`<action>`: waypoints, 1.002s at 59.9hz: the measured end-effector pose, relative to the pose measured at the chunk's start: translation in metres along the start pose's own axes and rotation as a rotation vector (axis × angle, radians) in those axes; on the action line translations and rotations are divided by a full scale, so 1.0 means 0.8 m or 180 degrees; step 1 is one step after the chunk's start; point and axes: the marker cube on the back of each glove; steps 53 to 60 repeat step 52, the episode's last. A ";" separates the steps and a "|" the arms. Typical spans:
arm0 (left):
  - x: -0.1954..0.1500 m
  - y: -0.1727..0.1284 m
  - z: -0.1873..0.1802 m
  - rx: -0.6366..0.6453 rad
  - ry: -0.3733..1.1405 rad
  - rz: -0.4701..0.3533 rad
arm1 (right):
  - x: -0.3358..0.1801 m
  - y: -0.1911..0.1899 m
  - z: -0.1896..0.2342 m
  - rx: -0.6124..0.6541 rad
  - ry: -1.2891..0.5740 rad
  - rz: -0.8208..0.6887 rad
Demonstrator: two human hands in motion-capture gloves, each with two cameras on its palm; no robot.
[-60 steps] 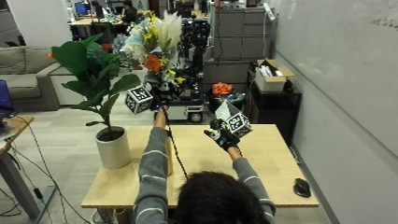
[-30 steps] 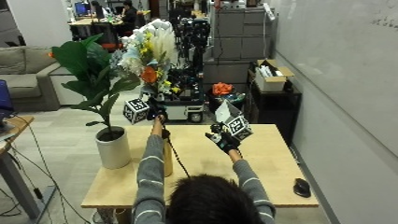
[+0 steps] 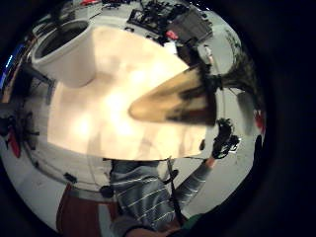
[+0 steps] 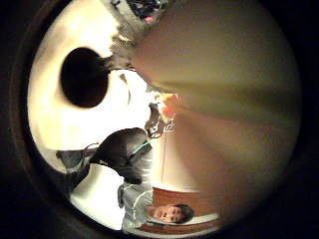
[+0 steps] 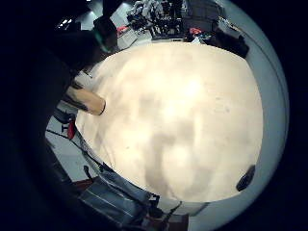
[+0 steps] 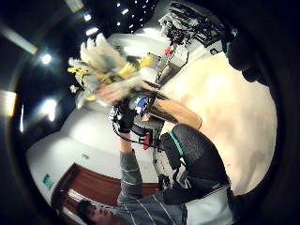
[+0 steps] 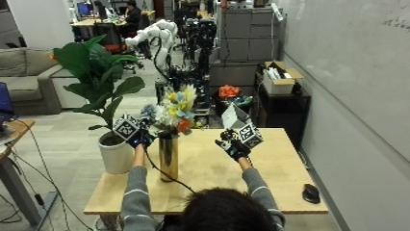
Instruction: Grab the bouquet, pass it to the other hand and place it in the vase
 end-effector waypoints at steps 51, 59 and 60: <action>-0.123 -0.034 -0.019 0.1346 -0.0018 0.0153 | 0.004 0.003 -0.013 -0.0068 -0.0044 0.0445; -0.124 -0.034 -0.020 0.1354 -0.0016 0.0148 | 0.004 0.002 -0.013 -0.0059 -0.0047 0.0418; -0.124 -0.034 -0.020 0.1354 -0.0016 0.0148 | 0.004 0.002 -0.013 -0.0059 -0.0047 0.0418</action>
